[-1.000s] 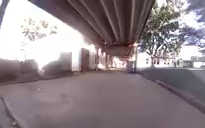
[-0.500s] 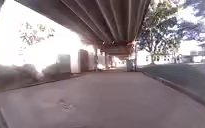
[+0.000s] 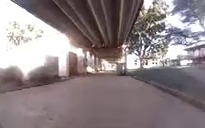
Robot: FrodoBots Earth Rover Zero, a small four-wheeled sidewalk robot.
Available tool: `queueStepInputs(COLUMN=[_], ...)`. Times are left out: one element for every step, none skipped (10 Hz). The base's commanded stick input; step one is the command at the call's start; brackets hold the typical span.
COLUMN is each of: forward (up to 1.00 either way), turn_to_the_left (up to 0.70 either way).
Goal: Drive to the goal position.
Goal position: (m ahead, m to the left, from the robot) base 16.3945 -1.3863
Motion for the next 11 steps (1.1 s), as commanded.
queueStepInputs(forward=[0.42,0.5,0.5,0.49,0.47,0.32,0.09,0.0,0.0,0.14,0.39], turn_to_the_left=[-0.42,-0.5,-0.5,-0.33,-0.08,0.0,0.0,0.0,0.0,0.0,0.0])
